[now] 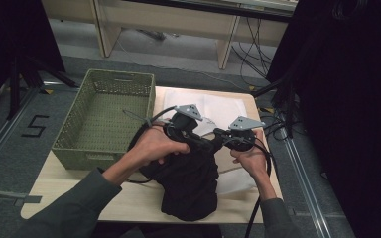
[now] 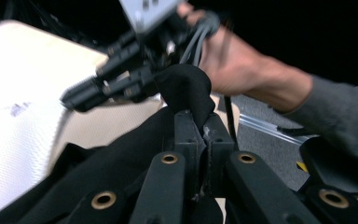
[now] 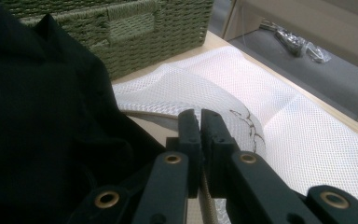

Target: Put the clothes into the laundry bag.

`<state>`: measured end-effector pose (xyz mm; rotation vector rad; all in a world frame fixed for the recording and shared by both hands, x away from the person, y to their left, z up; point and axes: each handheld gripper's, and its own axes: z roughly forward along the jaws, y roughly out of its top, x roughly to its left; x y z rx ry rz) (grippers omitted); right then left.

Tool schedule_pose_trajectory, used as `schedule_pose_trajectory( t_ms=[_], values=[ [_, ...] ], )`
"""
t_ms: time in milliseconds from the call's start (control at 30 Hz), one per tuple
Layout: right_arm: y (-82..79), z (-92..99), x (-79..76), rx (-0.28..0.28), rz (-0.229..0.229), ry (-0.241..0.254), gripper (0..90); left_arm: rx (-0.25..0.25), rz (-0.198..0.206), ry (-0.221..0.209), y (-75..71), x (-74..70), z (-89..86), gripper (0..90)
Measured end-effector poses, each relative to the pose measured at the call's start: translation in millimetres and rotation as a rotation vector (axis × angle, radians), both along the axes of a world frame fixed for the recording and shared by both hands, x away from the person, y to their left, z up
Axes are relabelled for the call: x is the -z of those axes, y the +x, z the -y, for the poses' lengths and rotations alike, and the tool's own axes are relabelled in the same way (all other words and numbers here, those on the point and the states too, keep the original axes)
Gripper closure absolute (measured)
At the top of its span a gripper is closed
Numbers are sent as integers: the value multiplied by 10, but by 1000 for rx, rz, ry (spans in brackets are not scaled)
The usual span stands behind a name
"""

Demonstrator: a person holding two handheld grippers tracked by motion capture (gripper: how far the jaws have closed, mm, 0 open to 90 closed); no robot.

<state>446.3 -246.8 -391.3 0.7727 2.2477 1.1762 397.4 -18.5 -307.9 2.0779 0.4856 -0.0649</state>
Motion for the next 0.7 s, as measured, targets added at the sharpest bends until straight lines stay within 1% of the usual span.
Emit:
schedule_pose_trajectory(
  t_ms=[33, 67, 100, 133, 167, 200, 267, 300, 367, 433, 467, 500, 533, 600, 633, 667, 700],
  values=[
    [-2, 7, -3, 6, 4, -3, 882, -1, -13, 1, 20, 78, 33, 865],
    [-2, 8, 2, 5, -3, 7, 882, -5, -9, 6, 49, 144, 49, 864],
    [-3, 4, 12, 9, 0, 20, 882, -13, -22, 7, 75, 211, 56, 864],
    [-8, 10, 8, 11, -6, 18, 882, -19, -43, 11, 98, 282, 61, 864],
    [-12, 7, 11, 14, -10, 24, 882, -25, -52, 16, 115, 349, 64, 864],
    [-12, 8, 11, 14, -9, 25, 882, -27, -67, 11, 125, 420, 75, 864],
    [-4, 9, 10, 14, -4, 28, 882, -30, -71, 31, 139, 549, 117, 863],
    [3, 12, 9, 8, 0, 26, 882, -33, -75, 36, 148, 613, 147, 863],
    [4, 12, 5, 5, -2, 24, 882, -35, -98, 39, 171, 737, 224, 863],
    [2, 14, -8, -2, -8, 15, 882, -41, -99, 55, 193, 861, 320, 862],
    [-3, 11, -8, 7, -8, 22, 882, -49, -108, 52, 203, 922, 372, 862],
    [-2, 6, -4, 10, -2, 27, 882, -45, -110, 64, 223, 995, 433, 861],
    [-2, 6, -3, 8, -1, 22, 882, -51, -105, 73, 231, 1036, 469, 861],
    [3, 6, 3, -5, 1, 20, 882, -44, -97, 95, 254, 1128, 553, 858],
    [-1, 5, 7, -4, -7, 26, 882, -50, -98, 98, 255, 1157, 580, 853],
    [-1, 11, 9, -2, -1, 22, 882, -45, -96, 106, 253, 1166, 592, 845],
    [-12, 7, 15, 6, -12, 30, 882, -47, -100, 101, 235, 1160, 603, 823]
  ],
)
